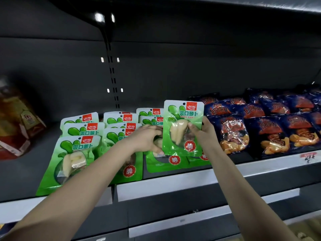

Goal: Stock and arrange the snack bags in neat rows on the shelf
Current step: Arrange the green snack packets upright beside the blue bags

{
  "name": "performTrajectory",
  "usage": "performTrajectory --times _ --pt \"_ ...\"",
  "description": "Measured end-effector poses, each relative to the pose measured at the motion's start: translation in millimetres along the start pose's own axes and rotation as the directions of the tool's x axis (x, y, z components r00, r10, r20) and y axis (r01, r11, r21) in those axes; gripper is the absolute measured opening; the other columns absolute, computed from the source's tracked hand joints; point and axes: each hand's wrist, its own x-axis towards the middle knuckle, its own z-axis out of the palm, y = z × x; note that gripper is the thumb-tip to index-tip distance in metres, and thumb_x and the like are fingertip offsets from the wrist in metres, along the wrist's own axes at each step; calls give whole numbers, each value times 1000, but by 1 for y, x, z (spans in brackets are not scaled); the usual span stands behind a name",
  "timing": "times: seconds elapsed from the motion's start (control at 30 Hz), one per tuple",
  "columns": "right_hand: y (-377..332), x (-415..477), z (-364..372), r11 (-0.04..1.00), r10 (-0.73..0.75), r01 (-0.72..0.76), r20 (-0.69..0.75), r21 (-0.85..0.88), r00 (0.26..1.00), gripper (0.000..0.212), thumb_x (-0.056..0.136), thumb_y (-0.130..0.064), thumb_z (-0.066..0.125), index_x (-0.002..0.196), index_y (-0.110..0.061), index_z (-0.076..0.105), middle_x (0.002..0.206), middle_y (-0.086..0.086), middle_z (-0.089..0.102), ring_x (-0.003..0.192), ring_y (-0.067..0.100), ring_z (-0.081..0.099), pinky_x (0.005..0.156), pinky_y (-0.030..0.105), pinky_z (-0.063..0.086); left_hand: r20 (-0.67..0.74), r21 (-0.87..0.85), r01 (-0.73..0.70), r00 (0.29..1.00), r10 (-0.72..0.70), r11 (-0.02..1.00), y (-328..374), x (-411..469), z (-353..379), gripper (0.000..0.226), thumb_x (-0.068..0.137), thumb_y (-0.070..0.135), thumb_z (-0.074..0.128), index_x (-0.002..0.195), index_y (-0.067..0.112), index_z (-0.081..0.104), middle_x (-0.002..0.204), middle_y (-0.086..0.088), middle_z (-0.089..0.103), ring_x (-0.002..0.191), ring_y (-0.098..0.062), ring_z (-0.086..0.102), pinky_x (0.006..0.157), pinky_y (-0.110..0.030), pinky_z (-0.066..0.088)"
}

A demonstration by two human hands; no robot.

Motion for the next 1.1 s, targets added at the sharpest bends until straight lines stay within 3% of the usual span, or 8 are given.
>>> performTrajectory --times 0.2,0.33,0.47,0.57,0.73,0.8,1.0,1.1 --pt "5 -5 -4 998 56 -55 -49 29 997 20 93 -9 58 111 -16 57 105 2 67 99 18 64 86 35 51 -54 -33 -57 997 55 998 -15 13 5 80 72 56 68 141 27 39 152 6 30 140 -17 24 117 -40 17" --pt "1 -8 -7 995 48 -40 -91 89 995 20 93 -7 57 111 -15 57 101 0 66 94 16 64 75 27 51 -106 -68 -62 993 54 996 -12 8 1 87 73 60 64 145 26 30 152 3 32 140 -19 28 118 -43 15" --pt "-5 -13 -9 987 53 -53 3 149 999 20 92 -3 57 109 -13 59 100 1 68 84 13 66 67 22 52 -460 -404 -120 884 -88 907 -21 -3 -10 72 86 67 39 144 24 33 147 -1 41 135 -22 37 112 -45 31" --pt "-3 -19 5 998 65 -66 161 2 985 29 88 -3 62 114 -13 54 106 3 68 92 14 67 81 29 55 -607 -469 -209 782 -141 858 -26 -9 -15 53 94 49 40 141 23 40 143 0 45 133 -18 38 112 -40 30" --pt "2 -22 26 966 129 -43 330 -255 935 36 87 -11 66 115 -21 45 104 -11 64 86 -4 59 81 10 44 -533 -317 -170 845 -27 933 -31 -16 0 69 85 65 35 143 29 32 148 7 35 137 -15 31 114 -37 25" --pt "3 -18 24 929 178 -35 363 -368 914 50 81 -20 73 124 -22 47 113 -9 65 105 7 59 99 28 43 -542 -306 -158 840 -35 939 -34 -18 4 63 89 58 42 143 26 34 148 6 36 137 -16 30 114 -36 23" --pt "-22 -23 25 738 -307 338 155 -584 939 75 88 -24 64 150 -18 22 143 5 34 131 18 38 111 31 33 -596 -374 -157 795 -107 914 -36 -25 2 50 91 41 40 136 19 46 141 1 45 134 -17 36 114 -38 25" --pt "-28 -35 52 565 -272 484 403 -668 874 68 94 -47 46 151 -29 14 158 -2 10 146 23 8 119 48 7 -616 -353 -169 782 -93 920 -35 -22 3 52 89 43 35 131 17 51 137 1 50 130 -17 40 112 -38 27"
